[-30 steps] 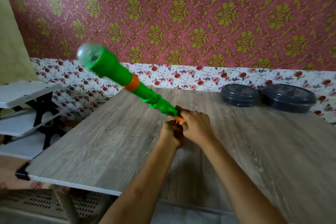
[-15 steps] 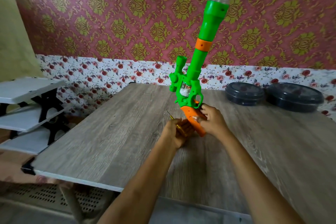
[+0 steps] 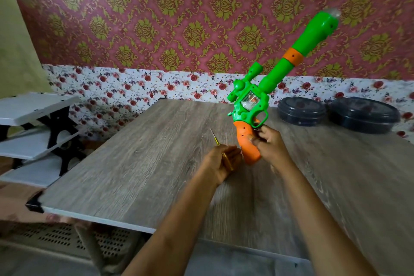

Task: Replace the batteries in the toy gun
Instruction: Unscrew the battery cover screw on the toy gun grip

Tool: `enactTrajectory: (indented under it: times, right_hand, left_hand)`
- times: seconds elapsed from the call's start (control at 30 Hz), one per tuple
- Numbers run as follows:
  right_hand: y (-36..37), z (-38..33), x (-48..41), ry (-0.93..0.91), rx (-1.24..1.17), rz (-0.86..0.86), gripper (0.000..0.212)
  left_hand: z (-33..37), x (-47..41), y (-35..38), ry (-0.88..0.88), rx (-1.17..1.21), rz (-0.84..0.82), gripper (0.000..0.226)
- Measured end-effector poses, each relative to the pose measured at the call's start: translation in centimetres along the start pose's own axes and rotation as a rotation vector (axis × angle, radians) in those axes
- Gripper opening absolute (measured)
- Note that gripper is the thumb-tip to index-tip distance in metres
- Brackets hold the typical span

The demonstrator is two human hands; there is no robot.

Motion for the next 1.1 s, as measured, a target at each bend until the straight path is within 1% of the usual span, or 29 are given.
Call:
enactTrajectory:
  times: [0.17,0.23,0.3,0.37,0.43,0.5,0.57,0.6,0.63,0.7,0.73,0.83,0.9,1.0,1.1]
  right_hand:
    - [0.4,-0.5,-0.3,-0.027,0.071,-0.011,0.034]
    - [0.6,-0.9,-0.3,-0.048,0.116,-0.008,0.034]
    - [0.7,-1.3,0.0,-0.080,0.197,0.007,0.032]
    - [0.8,-2.2,0.5,-0.138,0.296,0.035,0.030]
    - [0.9,-3.4,1.1,-0.206,0.395,0.057,0.032]
    - [1.3,-4.5,1.7,-0.255,0.543,0.060,0.035]
    - [1.9,-5.4,2.0,-0.298,0.708,0.047,0.041]
    - [2.3,-6.1,2.2,-0.323,0.773,0.039,0.043]
    - [2.7,-6.6,2.4,-0.350,0.818,0.030,0.043]
    - [3.5,-7.6,2.6,-0.392,0.858,0.020,0.043]
    - [3.7,-8.0,2.6,-0.408,0.861,0.016,0.044]
    - [4.2,-9.2,2.4,-0.452,0.853,0.012,0.046]
    - [4.3,-9.4,2.3,-0.456,0.839,0.014,0.045]
    - [4.1,-8.7,1.9,-0.415,0.817,0.011,0.043]
    - [3.6,-7.6,1.6,-0.366,0.790,0.014,0.042]
  left_hand:
    - [0.5,-0.1,-0.2,0.077,-0.211,0.052,0.021]
    - [0.6,-0.1,-0.5,0.091,-0.256,0.081,0.021]
    - [0.7,0.0,-0.5,0.081,-0.244,0.096,0.022]
    - [0.6,-0.1,-0.4,0.060,-0.185,0.089,0.023]
    - [0.7,-0.2,-0.3,0.057,-0.146,0.082,0.025]
    - [0.8,-0.6,-0.4,0.075,-0.138,0.079,0.034]
    - [0.8,-0.9,-0.4,0.079,-0.133,0.063,0.054]
    - [0.8,-1.0,-0.4,0.072,-0.127,0.053,0.061]
    - [0.8,-0.9,-0.4,0.065,-0.122,0.041,0.058]
    - [1.0,-0.7,-0.3,0.054,-0.106,0.023,0.040]
    - [1.1,-0.7,-0.4,0.046,-0.082,0.012,0.035]
    - [1.3,-0.6,-0.2,0.019,0.074,-0.040,0.031]
    - [1.5,-0.6,0.1,0.021,0.127,-0.068,0.028]
    - [1.4,-0.8,0.1,0.027,0.161,-0.083,0.021]
    - [1.0,-0.7,0.1,0.026,0.125,-0.086,0.020]
Point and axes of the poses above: each hand's wrist, its own x-axis away from the middle knuckle, its own y-axis out of the palm, z = x × y, the point moved 10 cm from there along -x, towards the middle knuckle, and after that the axes turned 5 degrees about x, right-handed, at the moved point
